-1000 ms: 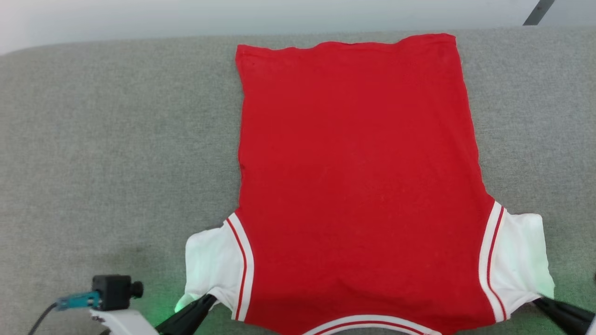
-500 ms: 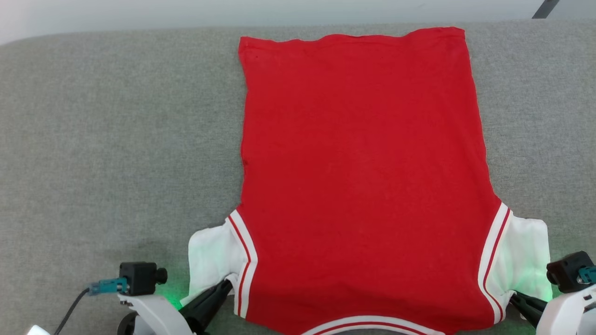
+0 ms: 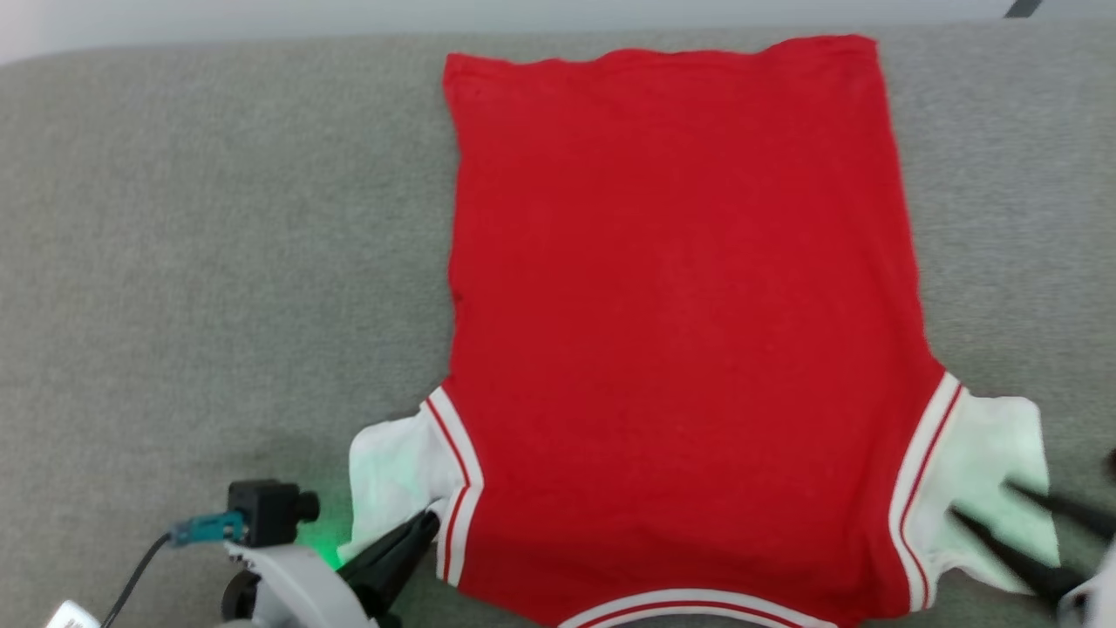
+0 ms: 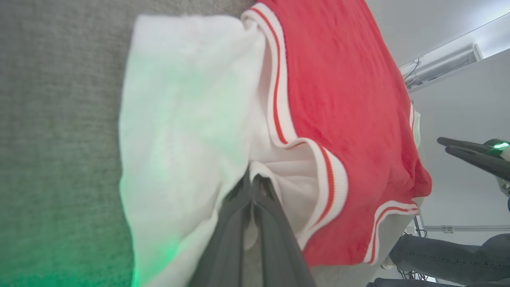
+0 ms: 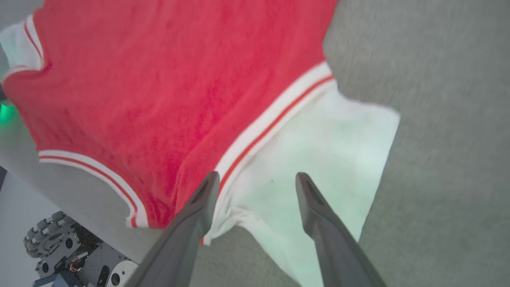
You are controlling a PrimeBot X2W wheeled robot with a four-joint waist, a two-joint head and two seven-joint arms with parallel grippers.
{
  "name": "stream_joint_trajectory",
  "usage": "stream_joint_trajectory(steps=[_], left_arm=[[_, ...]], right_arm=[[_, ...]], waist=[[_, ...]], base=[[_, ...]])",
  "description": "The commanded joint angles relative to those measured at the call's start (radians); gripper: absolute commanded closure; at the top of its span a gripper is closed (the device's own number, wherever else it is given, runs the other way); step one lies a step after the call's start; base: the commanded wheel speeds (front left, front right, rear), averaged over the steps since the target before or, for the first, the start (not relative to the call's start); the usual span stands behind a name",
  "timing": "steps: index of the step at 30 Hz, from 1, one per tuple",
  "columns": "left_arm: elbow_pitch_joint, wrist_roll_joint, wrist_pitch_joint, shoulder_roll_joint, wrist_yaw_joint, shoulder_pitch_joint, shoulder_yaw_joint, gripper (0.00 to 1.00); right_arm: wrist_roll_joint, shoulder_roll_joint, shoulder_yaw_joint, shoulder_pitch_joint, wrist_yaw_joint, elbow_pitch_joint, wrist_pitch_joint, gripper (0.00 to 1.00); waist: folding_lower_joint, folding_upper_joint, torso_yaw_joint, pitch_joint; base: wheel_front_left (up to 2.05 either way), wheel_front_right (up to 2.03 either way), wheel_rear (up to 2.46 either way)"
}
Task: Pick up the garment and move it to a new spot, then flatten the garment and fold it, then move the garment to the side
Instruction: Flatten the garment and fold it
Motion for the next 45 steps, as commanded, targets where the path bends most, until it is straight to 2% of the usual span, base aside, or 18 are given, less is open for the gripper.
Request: stream_joint_trajectory(steps=[1, 4, 6, 8, 10, 13, 18, 22, 25, 28, 36, 37, 38, 39, 40, 45], left_arm=[[0.004, 0.006, 0.007, -0.036, 0.003, -0.015, -0.010, 1.00], [-0.020, 0.028, 0.017, -0.045, 0.010, -0.040, -0.015, 1.00], [-0.033, 0.043, 0.022, -0.050, 0.012, -0.054, -0.018, 1.00], [-0.044, 0.055, 0.024, -0.060, 0.013, -0.071, -0.018, 1.00], [-0.051, 0.069, 0.030, -0.073, 0.011, -0.092, -0.021, 1.00], [-0.047, 0.082, 0.028, -0.097, 0.007, -0.120, -0.016, 1.00], [-0.017, 0.102, 0.031, -0.155, -0.008, -0.161, -0.024, 1.00], [0.011, 0.114, 0.030, -0.193, -0.021, -0.190, -0.033, 1.00], [0.035, 0.107, 0.030, -0.212, -0.025, -0.203, -0.037, 1.00], [0.058, 0.108, 0.025, -0.218, -0.027, -0.209, -0.042, 1.00], [0.075, 0.105, 0.014, -0.222, -0.025, -0.221, -0.051, 1.00], [0.076, 0.102, 0.014, -0.221, -0.025, -0.223, -0.053, 1.00], [0.075, 0.101, 0.012, -0.220, -0.025, -0.226, -0.053, 1.00], [0.073, 0.099, 0.009, -0.218, -0.025, -0.228, -0.052, 1.00], [0.071, 0.098, 0.008, -0.215, -0.024, -0.229, -0.049, 1.00], [0.076, 0.094, -0.008, -0.195, -0.024, -0.218, -0.020, 1.00]], right_arm=[[0.022, -0.007, -0.034, -0.003, 0.000, -0.034, 0.016, 0.00], [0.096, -0.038, -0.174, -0.029, 0.000, -0.144, 0.085, 0.00], [0.133, -0.059, -0.252, -0.080, 0.000, -0.166, 0.127, 0.00], [0.146, -0.073, -0.308, -0.172, 0.000, -0.138, 0.158, 0.00], [0.124, -0.081, -0.319, -0.294, 0.000, -0.070, 0.181, 0.00], [0.050, -0.059, -0.245, -0.543, 0.000, 0.076, 0.188, 0.00], [-0.111, 0.035, -0.109, -0.955, 0.000, 0.416, 0.224, 0.00], [-0.205, 0.051, -0.036, -1.170, 0.000, 0.668, 0.316, 0.00], [-0.247, 0.044, -0.022, -1.267, 0.000, 0.803, 0.396, 0.00], [-0.294, 0.046, -0.023, -1.329, 0.000, 0.903, 0.428, 0.00], [-0.364, 0.082, -0.005, -1.372, 0.000, 1.064, 0.456, 0.00], [-0.362, 0.089, 0.004, -1.368, 0.000, 1.075, 0.465, 0.10], [-0.353, 0.098, 0.008, -1.365, 0.000, 1.084, 0.469, 0.60], [-0.346, 0.106, 0.005, -1.365, 0.000, 1.090, 0.462, 0.76], [-0.342, 0.112, 0.003, -1.366, 0.000, 1.095, 0.456, 1.00], [-0.296, 0.099, 0.010, -1.337, 0.000, 1.077, 0.386, 1.00]], waist=[[0.0000, -0.0001, 0.021, 0.020], [0.0000, -0.0001, 0.053, 0.044], [0.0000, -0.0001, 0.075, 0.059], [0.0000, -0.0001, 0.099, 0.080], [0.0000, -0.0001, 0.126, 0.105], [0.0000, -0.0001, 0.156, 0.152], [0.0000, -0.0001, 0.212, 0.231], [0.0000, -0.0001, 0.264, 0.280], [0.0000, -0.0001, 0.302, 0.305], [0.0000, -0.0001, 0.326, 0.330], [0.0000, -0.0001, 0.340, 0.372], [0.0000, -0.0001, 0.339, 0.373], [0.0000, -0.0001, 0.336, 0.374], [0.0000, -0.0001, 0.332, 0.373], [0.0000, -0.0001, 0.327, 0.371], [0.0000, -0.0001, 0.298, 0.324]], base=[[0.00, 0.00, 0.00], [0.00, 0.00, 0.00], [0.00, 0.00, 0.00], [0.00, 0.00, 0.00], [0.00, 0.00, 0.00], [0.00, 0.00, 0.00], [0.00, 0.00, 0.00], [0.00, 0.00, 0.00], [0.00, 0.00, 0.00], [0.00, 0.00, 0.00], [0.00, 0.00, 0.00], [0.00, 0.00, 0.00], [0.00, 0.00, 0.00], [0.00, 0.00, 0.00], [0.00, 0.00, 0.00], [0.00, 0.00, 0.00]])
